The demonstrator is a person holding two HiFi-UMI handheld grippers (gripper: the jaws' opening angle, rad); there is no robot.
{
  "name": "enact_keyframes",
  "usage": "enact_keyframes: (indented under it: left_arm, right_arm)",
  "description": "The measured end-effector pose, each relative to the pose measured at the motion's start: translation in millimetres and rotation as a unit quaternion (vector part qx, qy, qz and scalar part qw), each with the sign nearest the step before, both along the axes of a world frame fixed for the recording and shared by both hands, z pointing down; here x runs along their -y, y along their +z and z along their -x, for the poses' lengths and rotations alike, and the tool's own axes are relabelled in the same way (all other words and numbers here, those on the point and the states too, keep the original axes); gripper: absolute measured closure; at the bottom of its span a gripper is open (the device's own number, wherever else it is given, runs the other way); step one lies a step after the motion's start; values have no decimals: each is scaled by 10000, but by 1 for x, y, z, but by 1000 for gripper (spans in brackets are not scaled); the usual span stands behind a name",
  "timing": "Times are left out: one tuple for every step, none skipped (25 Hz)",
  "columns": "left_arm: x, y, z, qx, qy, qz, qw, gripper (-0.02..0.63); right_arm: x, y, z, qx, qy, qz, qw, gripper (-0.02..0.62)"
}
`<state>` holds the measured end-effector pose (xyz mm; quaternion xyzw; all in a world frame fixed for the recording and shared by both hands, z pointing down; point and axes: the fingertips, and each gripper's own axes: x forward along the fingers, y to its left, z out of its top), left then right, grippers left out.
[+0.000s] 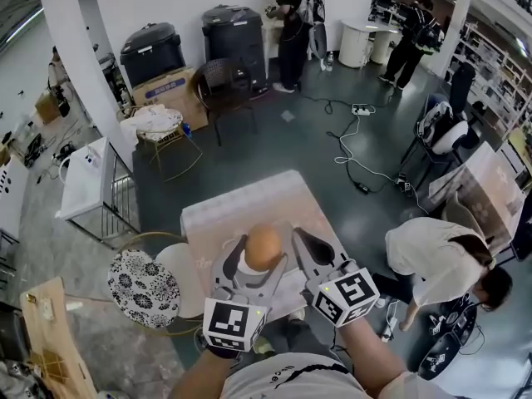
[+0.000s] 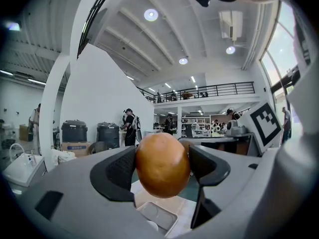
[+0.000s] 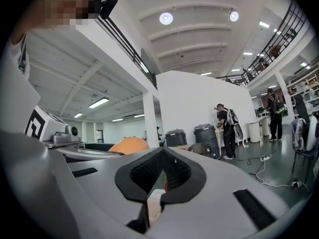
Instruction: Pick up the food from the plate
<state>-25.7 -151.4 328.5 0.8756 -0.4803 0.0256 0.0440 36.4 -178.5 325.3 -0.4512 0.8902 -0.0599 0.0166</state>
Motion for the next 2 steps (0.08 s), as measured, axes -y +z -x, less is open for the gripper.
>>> enact_keyframes:
  left_arm:
    - [1, 1, -1, 5, 0, 10, 10000, 267]
    - [2, 2, -3, 9, 0, 21, 10000, 267]
  right_arm:
    - [1, 1, -1, -3, 0, 3, 10000, 581]
    - [2, 1, -2, -7, -1, 6, 10000, 581]
